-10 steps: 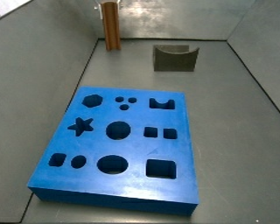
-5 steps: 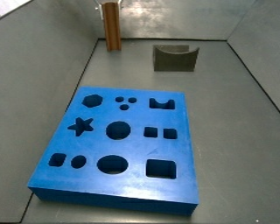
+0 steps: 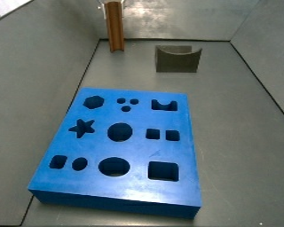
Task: Pick up the arch object. Move up. Rotate the arch object. Move to above the board. Insert the arch object.
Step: Move up, then rotate the arch object.
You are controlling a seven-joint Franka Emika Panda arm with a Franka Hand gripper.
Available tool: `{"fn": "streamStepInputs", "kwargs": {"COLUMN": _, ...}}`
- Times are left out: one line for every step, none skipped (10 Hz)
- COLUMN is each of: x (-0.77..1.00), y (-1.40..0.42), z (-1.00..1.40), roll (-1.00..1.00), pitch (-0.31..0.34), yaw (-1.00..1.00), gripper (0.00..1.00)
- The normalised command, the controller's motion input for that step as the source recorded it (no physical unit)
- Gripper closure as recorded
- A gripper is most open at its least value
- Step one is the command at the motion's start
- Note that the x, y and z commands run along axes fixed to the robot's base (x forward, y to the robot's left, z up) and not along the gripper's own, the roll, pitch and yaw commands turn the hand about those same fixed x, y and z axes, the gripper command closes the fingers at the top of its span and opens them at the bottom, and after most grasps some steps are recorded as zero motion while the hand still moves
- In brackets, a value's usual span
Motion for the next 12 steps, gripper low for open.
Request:
{"fn": "streamStepInputs", "kwargs": {"x": 0.0, "y": 0.0, "z": 0.83, "roll": 0.0, "pitch": 0.0, "yaw": 0.0, "gripper": 1.0}}
{"fn": "streamStepInputs", "kwargs": {"x": 0.02, "y": -0.04, "z": 0.8, "roll": 0.01, "pitch": -0.004, "yaw": -0.04, "gripper": 1.0}}
{"fn": "streamStepInputs", "kwargs": {"x": 0.01, "y": -0.03, "z": 0.66, "roll": 0.02, "pitch": 0.022, "yaw": -0.04, "gripper": 1.0}}
{"fn": "streamStepInputs", "kwargs": {"x": 0.0, "y": -0.01, "z": 0.53, "roll": 0.04, "pitch": 0.044, "yaw": -0.03, "gripper": 1.0}}
{"fn": "streamStepInputs", "kwargs": {"x": -0.01, "y": 0.0, "z": 0.4, "roll": 0.05, "pitch": 0.062, "yaw": -0.02, "gripper": 1.0}}
{"fn": "streamStepInputs", "kwargs": {"x": 0.0, "y": 0.0, "z": 0.26, "roll": 0.06, "pitch": 0.081, "yaw": -0.02, "gripper": 1.0}}
{"fn": "streamStepInputs", "kwargs": {"x": 0.34, "y": -1.0, "z": 0.58, "roll": 0.0, "pitch": 0.0, "yaw": 0.0, "gripper": 1.0}}
{"fn": "streamStepInputs", "kwargs": {"x": 0.34, "y": -1.0, "z": 0.54, "roll": 0.0, "pitch": 0.007, "yaw": 0.02, "gripper": 1.0}}
{"fn": "streamStepInputs", "kwargs": {"x": 0.3, "y": -1.0, "z": 0.54, "roll": 0.0, "pitch": 0.044, "yaw": 0.03, "gripper": 1.0}}
{"fn": "streamStepInputs", "kwargs": {"x": 0.28, "y": -1.0, "z": 0.54, "roll": 0.01, "pitch": 0.058, "yaw": 0.03, "gripper": 1.0}}
{"fn": "streamStepInputs", "kwargs": {"x": 0.27, "y": -1.0, "z": 0.53, "roll": 0.01, "pitch": 0.068, "yaw": 0.03, "gripper": 1.0}}
{"fn": "streamStepInputs", "kwargs": {"x": 0.24, "y": -0.96, "z": 0.47, "roll": 0.02, "pitch": 0.088, "yaw": 0.03, "gripper": 1.0}}
